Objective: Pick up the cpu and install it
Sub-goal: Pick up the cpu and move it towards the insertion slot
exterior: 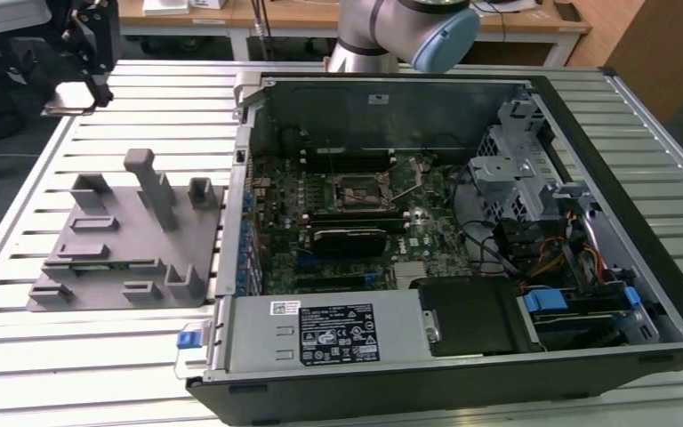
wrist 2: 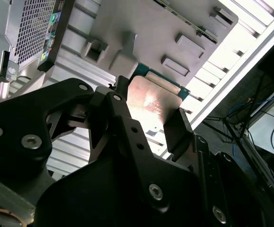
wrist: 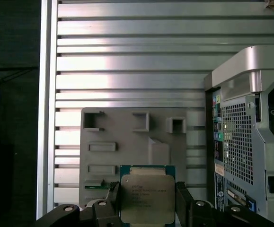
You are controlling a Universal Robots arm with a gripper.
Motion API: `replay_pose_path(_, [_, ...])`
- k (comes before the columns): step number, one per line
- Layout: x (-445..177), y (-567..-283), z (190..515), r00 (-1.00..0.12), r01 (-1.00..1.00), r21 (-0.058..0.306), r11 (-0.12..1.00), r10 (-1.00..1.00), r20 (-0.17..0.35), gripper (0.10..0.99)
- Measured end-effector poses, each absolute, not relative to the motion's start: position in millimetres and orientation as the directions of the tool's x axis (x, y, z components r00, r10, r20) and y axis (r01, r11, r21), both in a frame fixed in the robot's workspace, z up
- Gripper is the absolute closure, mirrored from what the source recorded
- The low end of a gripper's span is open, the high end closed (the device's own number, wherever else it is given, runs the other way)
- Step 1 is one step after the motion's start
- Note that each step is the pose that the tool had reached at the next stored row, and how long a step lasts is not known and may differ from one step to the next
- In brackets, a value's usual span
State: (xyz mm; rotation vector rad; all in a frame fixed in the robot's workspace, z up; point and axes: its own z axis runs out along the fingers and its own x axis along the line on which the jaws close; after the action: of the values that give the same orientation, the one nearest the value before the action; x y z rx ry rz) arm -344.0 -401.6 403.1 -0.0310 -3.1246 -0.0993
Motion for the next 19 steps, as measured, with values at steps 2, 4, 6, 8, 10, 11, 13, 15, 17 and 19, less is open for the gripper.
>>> replay_pose_path(2, [-343.1, -401.5, 403.0, -1.0, 0.02, 0.063, 0.998, 0.019, 0.016, 0.541])
replay_pose_path(4, [-342.0, -401.6, 403.1, -1.0, 0.02, 0.063, 0.998, 0.019, 0.016, 0.541])
replay_pose_path(6, [-340.9, -401.6, 403.1, -1.0, 0.02, 0.063, 0.998, 0.019, 0.016, 0.541])
replay_pose_path(8, [-339.7, -401.5, 403.1, -1.0, 0.02, 0.063, 0.998, 0.019, 0.016, 0.541])
replay_pose_path(10, [-339.2, -401.5, 403.0, -1.0, 0.02, 0.063, 0.998, 0.019, 0.016, 0.541])
replay_pose_path(11, [-338.6, -401.5, 403.1, -1.0, 0.02, 0.063, 0.998, 0.019, 0.016, 0.541])
replay_pose_path(13, [-337.3, -401.6, 403.1, -1.0, 0.02, 0.063, 0.998, 0.019, 0.016, 0.541])
replay_pose_path(15, [-335.5, -401.6, 403.1, -1.0, 0.02, 0.063, 0.998, 0.019, 0.016, 0.541])
replay_pose_path(17, [-333.7, -401.6, 403.0, -1.0, 0.02, 0.063, 0.998, 0.019, 0.016, 0.541])
replay_pose_path(19, [-331.9, -401.6, 403.1, -1.0, 0.02, 0.063, 0.998, 0.019, 0.017, 0.541])
